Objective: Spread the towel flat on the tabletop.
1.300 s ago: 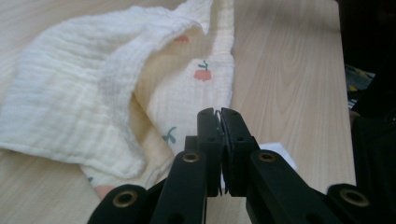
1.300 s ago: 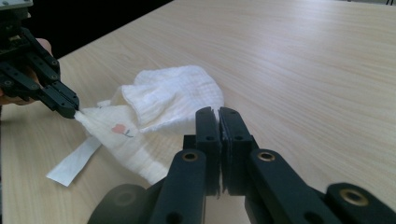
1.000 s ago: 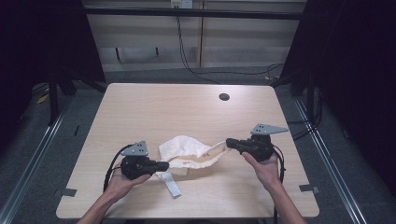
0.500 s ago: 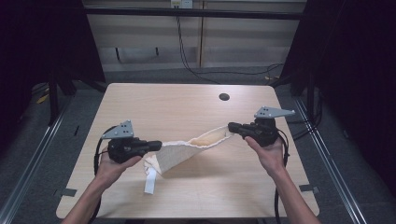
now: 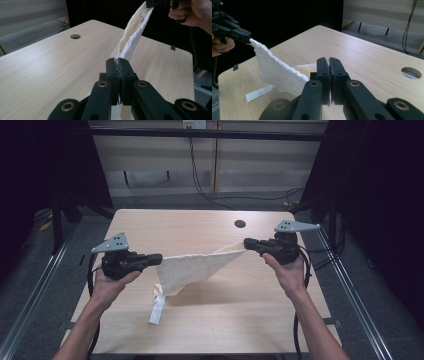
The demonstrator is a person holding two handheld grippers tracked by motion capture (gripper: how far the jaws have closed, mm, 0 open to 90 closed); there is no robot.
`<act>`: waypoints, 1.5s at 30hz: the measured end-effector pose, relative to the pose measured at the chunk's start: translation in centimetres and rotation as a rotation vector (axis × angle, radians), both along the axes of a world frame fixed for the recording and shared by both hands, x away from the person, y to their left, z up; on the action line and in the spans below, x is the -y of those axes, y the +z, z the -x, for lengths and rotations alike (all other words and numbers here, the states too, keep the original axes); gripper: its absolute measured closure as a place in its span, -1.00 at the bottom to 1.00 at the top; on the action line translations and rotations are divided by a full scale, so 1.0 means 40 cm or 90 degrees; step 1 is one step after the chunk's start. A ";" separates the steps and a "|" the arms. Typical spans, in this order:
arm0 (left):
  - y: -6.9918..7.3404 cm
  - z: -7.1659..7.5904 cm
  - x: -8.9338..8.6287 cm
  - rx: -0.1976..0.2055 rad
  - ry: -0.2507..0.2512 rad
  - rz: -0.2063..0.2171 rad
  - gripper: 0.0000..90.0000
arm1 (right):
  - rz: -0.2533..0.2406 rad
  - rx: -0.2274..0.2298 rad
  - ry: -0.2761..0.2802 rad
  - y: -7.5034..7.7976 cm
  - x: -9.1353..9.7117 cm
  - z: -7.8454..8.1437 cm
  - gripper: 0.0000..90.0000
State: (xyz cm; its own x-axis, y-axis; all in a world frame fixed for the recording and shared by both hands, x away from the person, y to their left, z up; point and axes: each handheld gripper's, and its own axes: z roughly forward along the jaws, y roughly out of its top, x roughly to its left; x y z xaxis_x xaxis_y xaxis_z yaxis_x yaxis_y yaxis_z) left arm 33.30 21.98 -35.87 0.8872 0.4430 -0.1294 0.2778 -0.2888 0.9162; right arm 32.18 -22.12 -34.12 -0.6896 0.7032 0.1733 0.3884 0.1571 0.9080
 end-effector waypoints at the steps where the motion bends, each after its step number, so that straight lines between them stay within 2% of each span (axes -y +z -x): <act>1: 0.012 -0.003 -0.006 0.001 0.000 -0.004 0.96 | -0.001 0.000 0.005 0.010 -0.007 -0.005 0.95; 6: 0.039 -0.010 -0.016 0.015 0.014 0.004 0.96 | -0.012 0.003 0.008 0.034 -0.015 -0.020 0.95; 7: 0.056 -0.020 -0.023 0.028 0.026 0.010 0.96 | -0.009 0.009 0.000 0.052 -0.015 -0.027 0.95; 8: 0.056 -0.020 -0.023 0.028 0.026 0.010 0.96 | -0.004 0.010 -0.004 0.063 -0.015 -0.030 0.95; 10: 0.078 -0.027 -0.027 0.042 0.036 0.009 0.96 | -0.013 0.007 0.000 0.082 -0.011 -0.037 0.95; 13: 0.098 -0.037 -0.025 0.048 0.042 0.011 0.97 | -0.015 0.014 -0.008 0.120 -0.009 -0.046 0.95; 15: 0.107 -0.042 -0.024 0.050 0.044 0.012 0.97 | -0.019 0.017 -0.009 0.128 -0.009 -0.048 0.95; 17: 0.130 -0.056 -0.022 0.057 0.053 0.019 0.97 | -0.019 0.024 -0.021 0.160 -0.011 -0.054 0.95; 18: 0.130 -0.056 -0.022 0.057 0.053 0.019 0.97 | -0.019 0.024 -0.021 0.160 -0.011 -0.054 0.95; 21: 0.169 -0.080 -0.018 0.066 0.063 0.030 0.97 | -0.018 0.031 -0.038 0.196 -0.011 -0.066 0.95; 22: 0.169 -0.080 -0.018 0.066 0.063 0.030 0.97 | -0.017 0.033 -0.043 0.202 -0.011 -0.070 0.95; 24: 0.182 -0.102 -0.012 0.066 0.070 0.029 0.97 | -0.016 0.032 -0.048 0.210 -0.012 -0.078 0.95; 26: 0.187 -0.129 -0.010 0.060 0.078 0.038 0.97 | -0.018 0.026 -0.063 0.222 -0.009 -0.107 0.95; 27: 0.189 -0.151 -0.003 0.055 0.085 0.033 0.97 | -0.018 0.024 -0.068 0.223 -0.009 -0.118 0.95; 28: 0.189 -0.151 -0.003 0.055 0.085 0.033 0.97 | -0.018 0.024 -0.068 0.223 -0.009 -0.118 0.95; 29: 0.190 -0.166 0.003 0.055 0.090 0.031 0.97 | -0.013 0.022 -0.077 0.224 -0.010 -0.141 0.95; 30: 0.192 -0.179 0.006 0.049 0.095 0.031 0.97 | -0.013 0.022 -0.077 0.224 -0.010 -0.141 0.95; 31: 0.198 -0.197 0.009 0.029 0.093 0.076 0.97 | -0.020 0.023 -0.087 0.222 -0.007 -0.163 0.95; 32: 0.198 -0.197 0.009 0.029 0.093 0.076 0.97 | -0.020 0.024 -0.092 0.222 -0.007 -0.164 0.95; 33: 0.204 -0.193 0.027 0.048 0.095 0.059 0.97 | -0.026 0.041 -0.096 0.224 -0.005 -0.159 0.95; 34: 0.204 -0.193 0.027 0.048 0.095 0.059 0.97 | -0.036 0.050 -0.088 0.224 -0.004 -0.154 0.95; 35: 0.202 -0.183 0.040 0.063 0.085 0.028 0.97 | -0.039 0.055 -0.083 0.218 0.001 -0.146 0.95; 36: 0.202 -0.183 0.040 0.063 0.085 0.028 0.97 | -0.039 0.054 -0.082 0.211 0.004 -0.143 0.95; 37: 0.182 -0.171 0.046 0.059 0.076 0.019 0.97 | -0.035 0.041 -0.080 0.193 0.009 -0.139 0.95; 38: 0.182 -0.171 0.046 0.059 0.076 0.019 0.97 | -0.035 0.041 -0.080 0.193 0.009 -0.139 0.95; 39: 0.151 -0.160 0.054 0.052 0.069 0.001 0.97 | -0.026 0.018 -0.081 0.151 0.018 -0.131 0.95; 40: 0.151 -0.160 0.054 0.052 0.069 0.001 0.97 | -0.025 0.008 -0.081 0.127 0.023 -0.126 0.95; 41: 0.119 -0.147 0.061 0.042 0.060 -0.011 0.97 | -0.023 -0.005 -0.079 0.101 0.025 -0.120 0.96; 42: 0.119 -0.147 0.061 0.042 0.060 -0.011 0.97 | -0.023 -0.005 -0.079 0.101 0.025 -0.120 0.96; 43: 0.080 -0.133 0.068 0.034 0.052 -0.021 0.97 | -0.018 -0.023 -0.076 0.051 0.030 -0.106 0.96; 44: 0.080 -0.133 0.068 0.034 0.052 -0.021 0.97 | -0.019 -0.032 -0.072 0.033 0.031 -0.101 0.96; 45: 0.059 -0.123 0.070 0.027 0.042 -0.022 0.97 | -0.019 -0.032 -0.072 0.033 0.031 -0.101 0.96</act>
State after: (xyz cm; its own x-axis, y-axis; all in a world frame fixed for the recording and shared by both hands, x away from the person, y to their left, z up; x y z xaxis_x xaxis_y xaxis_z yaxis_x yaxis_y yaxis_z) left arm 38.23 19.17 -33.53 0.8604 0.5039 -0.0753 0.2579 -0.3033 0.9173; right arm 36.20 -23.37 -32.81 -0.5964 0.7700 0.2268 0.4467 0.0836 0.8907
